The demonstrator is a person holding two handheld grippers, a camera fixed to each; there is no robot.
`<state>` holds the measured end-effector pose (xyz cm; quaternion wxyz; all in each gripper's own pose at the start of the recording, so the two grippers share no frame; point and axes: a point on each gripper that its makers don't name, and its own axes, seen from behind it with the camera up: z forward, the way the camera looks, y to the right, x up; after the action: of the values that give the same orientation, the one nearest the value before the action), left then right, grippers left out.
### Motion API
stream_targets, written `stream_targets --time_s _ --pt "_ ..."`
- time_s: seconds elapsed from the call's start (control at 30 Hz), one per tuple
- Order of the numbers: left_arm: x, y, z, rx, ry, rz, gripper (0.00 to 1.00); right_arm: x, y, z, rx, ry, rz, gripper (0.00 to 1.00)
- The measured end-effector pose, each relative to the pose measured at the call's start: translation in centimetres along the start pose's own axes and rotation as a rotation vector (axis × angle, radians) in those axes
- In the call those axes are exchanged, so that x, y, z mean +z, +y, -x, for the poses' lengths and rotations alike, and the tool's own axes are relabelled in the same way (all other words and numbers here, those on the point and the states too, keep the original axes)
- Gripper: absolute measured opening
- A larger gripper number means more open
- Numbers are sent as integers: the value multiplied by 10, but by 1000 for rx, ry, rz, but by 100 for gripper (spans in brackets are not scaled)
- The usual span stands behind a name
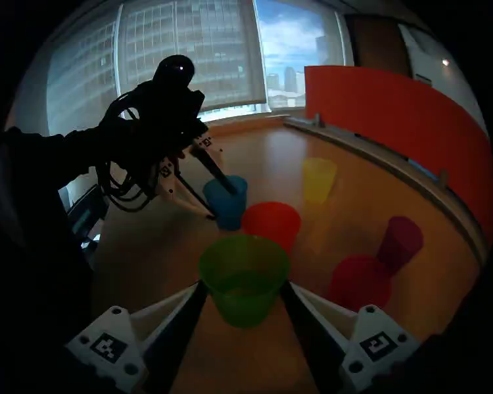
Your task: Pour water
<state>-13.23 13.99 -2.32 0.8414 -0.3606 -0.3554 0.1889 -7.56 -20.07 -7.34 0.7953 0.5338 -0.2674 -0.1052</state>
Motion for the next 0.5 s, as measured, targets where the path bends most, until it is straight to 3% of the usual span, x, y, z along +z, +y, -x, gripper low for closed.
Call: stream_targets --time_s 0.5 --pt "-3 4 23 -48 -46 6 82 12 0 14 -3 -19 -4 85"
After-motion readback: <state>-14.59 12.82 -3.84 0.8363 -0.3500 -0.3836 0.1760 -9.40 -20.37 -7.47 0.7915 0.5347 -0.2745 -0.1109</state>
